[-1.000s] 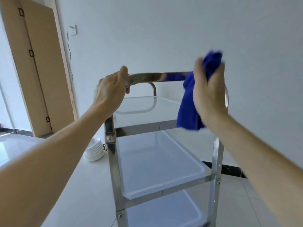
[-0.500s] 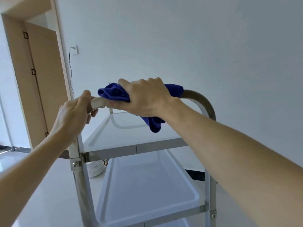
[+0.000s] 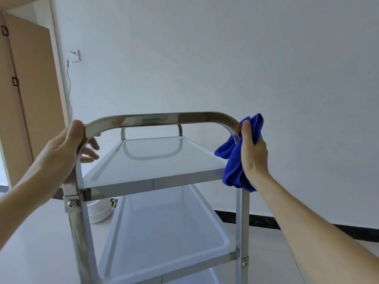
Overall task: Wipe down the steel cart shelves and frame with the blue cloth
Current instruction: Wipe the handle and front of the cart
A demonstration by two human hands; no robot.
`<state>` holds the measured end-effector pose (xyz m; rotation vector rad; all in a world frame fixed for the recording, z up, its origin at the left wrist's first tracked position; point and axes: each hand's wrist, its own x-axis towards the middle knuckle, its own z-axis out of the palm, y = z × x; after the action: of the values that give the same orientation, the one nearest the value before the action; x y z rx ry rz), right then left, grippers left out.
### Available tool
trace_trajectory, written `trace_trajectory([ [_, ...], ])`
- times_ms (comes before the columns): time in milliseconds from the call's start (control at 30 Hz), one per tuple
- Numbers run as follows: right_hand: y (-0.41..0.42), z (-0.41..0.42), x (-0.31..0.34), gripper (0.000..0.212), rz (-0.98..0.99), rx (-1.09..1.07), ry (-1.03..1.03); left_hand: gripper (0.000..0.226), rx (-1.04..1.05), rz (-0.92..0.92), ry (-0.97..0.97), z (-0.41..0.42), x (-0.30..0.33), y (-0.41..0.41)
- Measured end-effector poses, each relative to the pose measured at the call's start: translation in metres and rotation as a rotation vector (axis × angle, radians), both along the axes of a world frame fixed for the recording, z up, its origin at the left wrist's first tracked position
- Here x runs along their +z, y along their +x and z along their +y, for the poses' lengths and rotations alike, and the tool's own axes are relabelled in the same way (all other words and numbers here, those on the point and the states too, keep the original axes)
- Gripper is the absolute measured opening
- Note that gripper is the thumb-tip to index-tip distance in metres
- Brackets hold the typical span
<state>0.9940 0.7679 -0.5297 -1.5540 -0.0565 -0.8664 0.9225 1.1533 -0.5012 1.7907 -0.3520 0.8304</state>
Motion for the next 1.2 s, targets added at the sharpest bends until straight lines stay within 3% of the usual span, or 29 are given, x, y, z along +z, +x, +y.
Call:
trace_trajectory([
  [100,-0.003,0.005,0.019,0.058,0.05,-0.084,-0.042,0.062,-0.027,0.021,-0.019,-0.001,0.001,0.001],
  [200,-0.009,0.018,0.054,0.065,-0.002,-0.244,-0.395,0.062,-0.033,0.014,-0.017,-0.006,-0.002,0.0],
  [333,-0.022,0.069,0.09,0.06,-0.339,-0.377,-0.987,0.061,-0.032,0.006,-0.033,-0.012,-0.001,-0.002],
  [400,-0.029,0.108,0.091,0.058,-0.506,-0.364,-1.165,0.06,-0.01,-0.016,-0.048,-0.015,-0.002,-0.001],
  [500,-0.04,0.144,0.088,0.058,-0.628,-0.309,-1.285,0.06,0.084,-0.072,-0.073,-0.011,-0.007,0.001],
  [600,-0.038,0.126,0.099,0.052,-0.666,-0.224,-1.335,0.064,0.121,-0.055,-0.065,0.0,-0.005,0.004],
  [667,-0.032,0.097,0.104,0.052,-0.591,-0.147,-1.317,0.063,0.119,-0.053,-0.054,0.004,-0.004,0.008],
  [767,-0.024,0.051,0.098,0.062,-0.356,-0.237,-1.17,0.057,0.107,-0.066,-0.062,0.0,-0.007,0.013],
  [933,-0.015,-0.009,0.054,0.067,0.036,-0.053,-0.54,0.05,0.088,0.029,-0.095,0.0,-0.005,0.021],
  [1067,-0.012,-0.013,0.006,0.052,0.085,0.046,-0.243,0.054,0.126,-0.062,-0.073,-0.014,-0.006,0.008],
  [1200,-0.021,-0.012,-0.005,0.04,-0.021,0.005,-0.026,0.051,0.1,-0.088,-0.062,-0.029,-0.006,-0.007],
])
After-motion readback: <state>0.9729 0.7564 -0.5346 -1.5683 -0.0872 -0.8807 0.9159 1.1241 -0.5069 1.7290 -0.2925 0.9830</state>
